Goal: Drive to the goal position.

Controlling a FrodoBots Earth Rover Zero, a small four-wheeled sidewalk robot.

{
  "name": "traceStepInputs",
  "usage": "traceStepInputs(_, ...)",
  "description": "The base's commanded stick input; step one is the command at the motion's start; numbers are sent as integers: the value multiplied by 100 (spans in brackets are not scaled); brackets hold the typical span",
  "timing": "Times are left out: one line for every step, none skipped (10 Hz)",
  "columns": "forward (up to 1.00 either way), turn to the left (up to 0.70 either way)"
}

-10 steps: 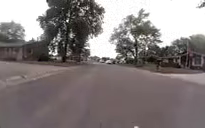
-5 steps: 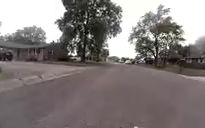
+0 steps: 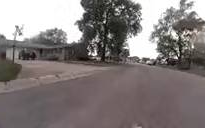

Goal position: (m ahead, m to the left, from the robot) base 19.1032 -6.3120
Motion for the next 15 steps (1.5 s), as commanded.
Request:
traceStepInputs(70, 0)
traceStepInputs(70, 0)
traceStepInputs(70, 0)
traceStepInputs(70, 0)
traceStepInputs(70, 0)
traceStepInputs(70, 0)
traceStepInputs(70, 0)
traceStepInputs(70, 0)
traceStepInputs(70, 0)
traceStepInputs(70, 0)
traceStepInputs(70, 0)
traceStepInputs(70, 0)
traceStepInputs(70, 0)
traceStepInputs(70, 0)
traceStepInputs(70, 0)
